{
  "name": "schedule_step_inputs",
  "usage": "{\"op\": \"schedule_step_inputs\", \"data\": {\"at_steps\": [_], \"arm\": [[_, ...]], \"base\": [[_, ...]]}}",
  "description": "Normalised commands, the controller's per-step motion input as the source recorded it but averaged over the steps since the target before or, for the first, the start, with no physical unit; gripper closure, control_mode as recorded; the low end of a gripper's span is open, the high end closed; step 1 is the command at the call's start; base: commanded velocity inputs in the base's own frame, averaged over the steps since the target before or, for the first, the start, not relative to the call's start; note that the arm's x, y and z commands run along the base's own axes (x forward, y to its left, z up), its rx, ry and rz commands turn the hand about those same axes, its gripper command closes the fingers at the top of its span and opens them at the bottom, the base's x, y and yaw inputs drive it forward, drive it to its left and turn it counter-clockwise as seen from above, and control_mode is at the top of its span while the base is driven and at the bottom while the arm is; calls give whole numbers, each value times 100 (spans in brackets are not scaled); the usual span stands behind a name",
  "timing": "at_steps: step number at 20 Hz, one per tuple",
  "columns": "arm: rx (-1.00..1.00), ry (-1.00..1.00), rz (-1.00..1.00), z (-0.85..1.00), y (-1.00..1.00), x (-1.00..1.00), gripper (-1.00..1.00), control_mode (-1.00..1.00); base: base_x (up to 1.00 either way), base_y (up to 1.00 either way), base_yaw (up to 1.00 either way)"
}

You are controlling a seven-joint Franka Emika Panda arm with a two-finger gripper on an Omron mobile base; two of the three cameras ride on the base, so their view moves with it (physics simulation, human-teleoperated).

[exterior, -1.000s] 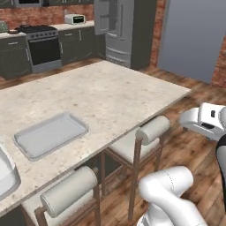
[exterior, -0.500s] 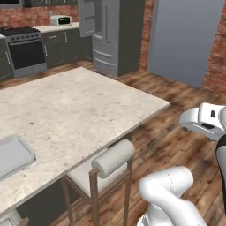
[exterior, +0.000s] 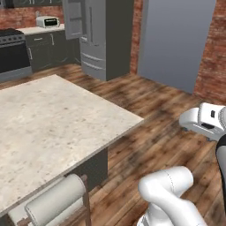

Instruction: Place the cold items (mushroom and lime) from the fridge in one tupperware on the dining counter. Place the warm items (kebab skewer and hot dog) in the stove area in another tupperware.

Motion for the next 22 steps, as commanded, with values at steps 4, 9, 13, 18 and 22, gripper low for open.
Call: {"op": "schedule_step_inputs", "data": {"at_steps": [4, 9, 13, 18, 22], "arm": [[0, 0, 0, 0, 0, 0, -100, 100], [0, 0, 0, 0, 0, 0, -100, 100], [0, 0, 0, 0, 0, 0, -100, 100], [0, 0, 0, 0, 0, 0, -100, 100], [0, 0, 0, 0, 0, 0, -100, 100]], "base": [[55, -100, 0], [79, -100, 2], [100, -100, 5], [100, -89, 20], [100, -59, 33]]}}
